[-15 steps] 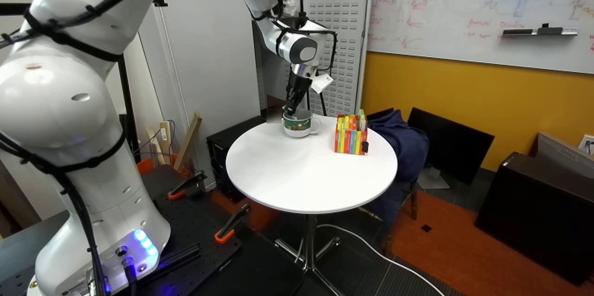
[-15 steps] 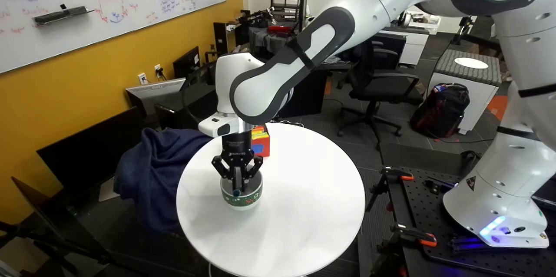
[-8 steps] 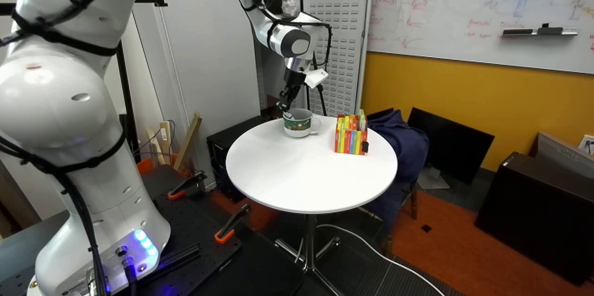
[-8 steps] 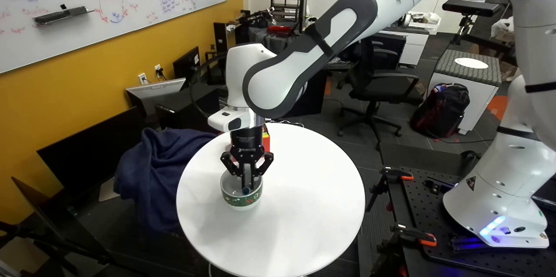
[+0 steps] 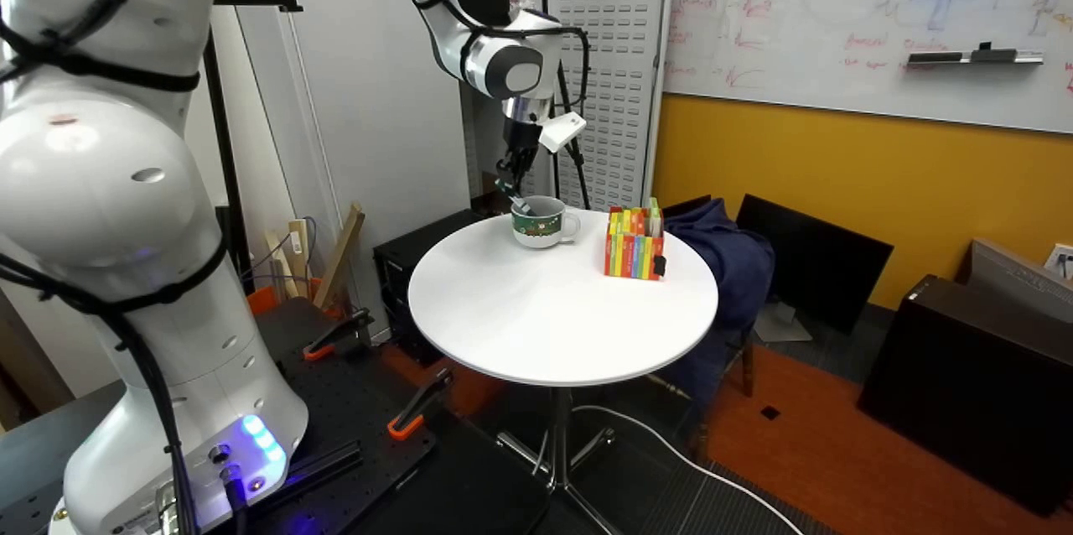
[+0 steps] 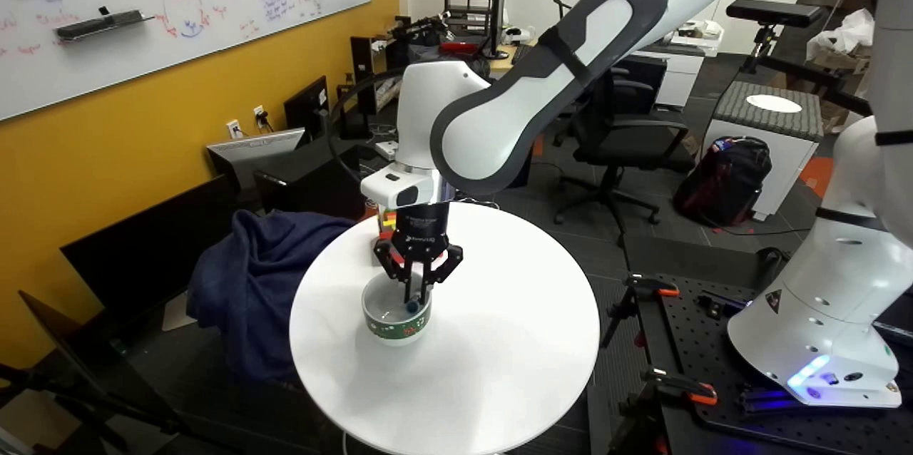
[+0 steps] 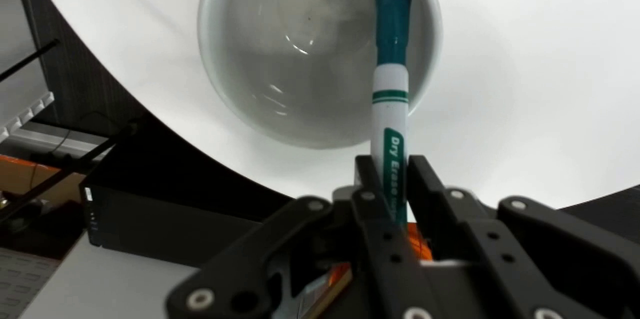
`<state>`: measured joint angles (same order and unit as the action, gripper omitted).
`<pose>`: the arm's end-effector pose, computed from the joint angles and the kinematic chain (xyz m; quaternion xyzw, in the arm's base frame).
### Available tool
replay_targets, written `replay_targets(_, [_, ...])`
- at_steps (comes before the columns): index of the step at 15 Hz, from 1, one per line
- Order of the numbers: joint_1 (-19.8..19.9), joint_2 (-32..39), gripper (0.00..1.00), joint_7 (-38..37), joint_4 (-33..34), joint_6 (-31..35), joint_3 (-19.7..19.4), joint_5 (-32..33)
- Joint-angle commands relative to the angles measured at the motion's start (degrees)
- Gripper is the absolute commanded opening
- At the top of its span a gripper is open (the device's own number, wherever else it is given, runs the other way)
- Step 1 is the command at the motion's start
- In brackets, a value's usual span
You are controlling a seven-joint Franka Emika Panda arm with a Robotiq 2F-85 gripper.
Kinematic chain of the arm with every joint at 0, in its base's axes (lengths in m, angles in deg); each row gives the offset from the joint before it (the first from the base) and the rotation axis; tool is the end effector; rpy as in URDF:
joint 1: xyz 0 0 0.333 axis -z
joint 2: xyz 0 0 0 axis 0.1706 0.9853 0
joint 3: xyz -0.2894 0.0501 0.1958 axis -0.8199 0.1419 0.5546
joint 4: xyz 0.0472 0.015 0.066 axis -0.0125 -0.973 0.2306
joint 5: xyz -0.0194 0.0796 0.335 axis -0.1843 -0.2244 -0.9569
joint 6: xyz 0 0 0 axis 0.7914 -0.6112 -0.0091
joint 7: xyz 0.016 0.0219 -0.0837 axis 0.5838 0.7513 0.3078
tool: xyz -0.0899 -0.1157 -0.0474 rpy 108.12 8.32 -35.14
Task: Remove the marker from the cup and put it on the table
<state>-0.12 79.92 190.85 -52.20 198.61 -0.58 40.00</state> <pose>0.5817 0.0583 0.2709 -0.6234 -0.7708 -0.1136 0.0654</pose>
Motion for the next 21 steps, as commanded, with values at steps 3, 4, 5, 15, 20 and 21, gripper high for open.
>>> replay_targets(3, [-1.44, -5.58, 0.05, 0.29, -7.51, 8.50, -0.45, -1.82])
replay_targets(4, [-1.72, -5.97, 0.05, -0.15, -8.35, 10.16, -0.54, -1.59])
replay_targets(5, [-1.86, -6.51, 0.05, -0.30, -9.25, 11.61, -0.48, -1.42])
replay_targets(15, [-4.82, -12.78, 0.05, -6.90, -17.77, 21.21, -1.76, 1.53])
replay_targets(20, [-6.94, -20.71, 0.05, -16.09, -24.22, 21.02, -4.14, 4.30])
replay_targets(21, [-7.26, -22.13, 0.05, -17.41, -25.17, 20.55, -4.66, 4.75])
